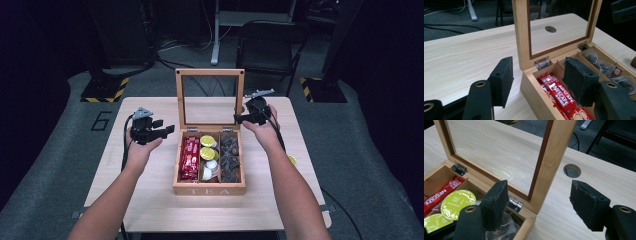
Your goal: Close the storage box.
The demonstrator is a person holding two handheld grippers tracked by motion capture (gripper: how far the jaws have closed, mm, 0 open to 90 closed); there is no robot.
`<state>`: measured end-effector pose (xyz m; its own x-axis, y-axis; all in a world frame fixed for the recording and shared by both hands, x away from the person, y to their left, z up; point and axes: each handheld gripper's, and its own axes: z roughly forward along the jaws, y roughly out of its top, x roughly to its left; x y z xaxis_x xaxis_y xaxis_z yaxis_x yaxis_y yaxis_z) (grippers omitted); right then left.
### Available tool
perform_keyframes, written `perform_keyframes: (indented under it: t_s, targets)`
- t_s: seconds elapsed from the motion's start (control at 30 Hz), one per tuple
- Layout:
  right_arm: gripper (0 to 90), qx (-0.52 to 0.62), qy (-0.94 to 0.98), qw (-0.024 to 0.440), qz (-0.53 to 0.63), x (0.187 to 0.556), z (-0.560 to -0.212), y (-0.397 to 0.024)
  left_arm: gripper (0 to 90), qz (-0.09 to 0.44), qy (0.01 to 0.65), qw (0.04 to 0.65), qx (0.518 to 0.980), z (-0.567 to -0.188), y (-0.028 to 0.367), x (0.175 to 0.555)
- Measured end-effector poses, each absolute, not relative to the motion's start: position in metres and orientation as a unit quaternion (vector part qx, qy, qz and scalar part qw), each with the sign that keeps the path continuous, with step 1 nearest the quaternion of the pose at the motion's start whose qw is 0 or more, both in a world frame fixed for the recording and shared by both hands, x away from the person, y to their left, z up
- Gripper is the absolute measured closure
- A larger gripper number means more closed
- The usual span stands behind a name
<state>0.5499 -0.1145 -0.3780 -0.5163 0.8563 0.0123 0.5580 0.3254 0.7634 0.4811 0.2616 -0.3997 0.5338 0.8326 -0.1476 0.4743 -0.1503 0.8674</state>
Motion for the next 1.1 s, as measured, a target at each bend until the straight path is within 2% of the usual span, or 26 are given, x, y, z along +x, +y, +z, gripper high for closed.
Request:
perform_keyframes:
  t_s: [1.1]
  targets:
    - [30.3, 0.445, 0.787, 0.198, 0.379, 0.569, -0.388, -0.108, 41.1, 0.19, 0.453, 0.47, 0.733, -0.404, 0.269, 0.477]
